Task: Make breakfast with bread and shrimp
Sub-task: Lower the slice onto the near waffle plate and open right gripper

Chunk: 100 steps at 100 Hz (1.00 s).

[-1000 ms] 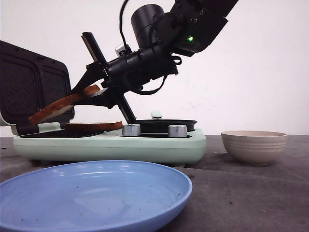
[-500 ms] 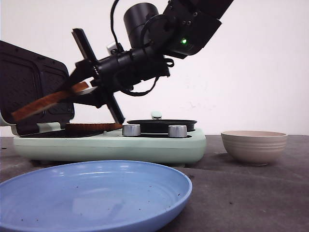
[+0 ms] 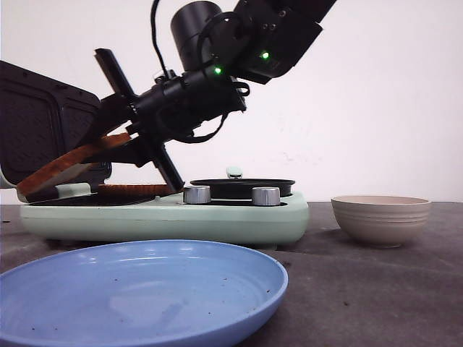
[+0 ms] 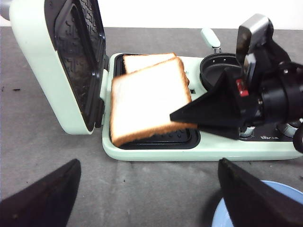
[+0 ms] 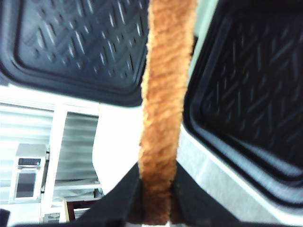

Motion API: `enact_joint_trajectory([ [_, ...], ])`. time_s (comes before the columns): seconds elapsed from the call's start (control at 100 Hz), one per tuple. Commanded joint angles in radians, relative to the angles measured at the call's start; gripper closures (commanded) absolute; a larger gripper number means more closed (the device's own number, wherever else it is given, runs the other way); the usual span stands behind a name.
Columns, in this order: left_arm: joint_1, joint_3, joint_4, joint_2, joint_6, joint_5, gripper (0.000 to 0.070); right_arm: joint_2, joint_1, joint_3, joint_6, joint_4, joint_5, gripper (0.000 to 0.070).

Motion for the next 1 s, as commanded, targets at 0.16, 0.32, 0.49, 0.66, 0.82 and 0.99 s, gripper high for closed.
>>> enact_joint_trajectory([
  [0.16, -0.002, 0.002, 0.010, 0.003, 0.026, -0.004, 0.0202, 0.014, 0.016, 0.028, 0.039, 0.011, 0.036, 0.0700],
  [0.32, -0.002, 0.002, 0.010, 0.003, 0.026, -0.004, 0.0202, 0.014, 0.024, 0.028, 0.064, 0.010, 0.086, 0.0700],
  [0.49, -0.002, 0.002, 0.010, 0.003, 0.029, -0.004, 0.0202, 0.014, 0.036, 0.029, 0.092, 0.010, 0.120, 0.0700],
  [0.66, -0.002, 0.002, 0.010, 0.003, 0.029, -0.004, 0.0202, 0.014, 0.037, 0.029, 0.085, -0.034, 0.122, 0.0700],
  [0.82, -0.002, 0.002, 0.010, 0.003, 0.029, -0.004, 0.0202, 0.014, 0.036, 0.029, 0.061, -0.034, 0.114, 0.0700],
  [0.99, -0.002, 0.002, 0.010, 0.003, 0.029, -0.004, 0.0201, 0.014, 0.036, 0.029, 0.064, -0.036, 0.122, 0.0426],
])
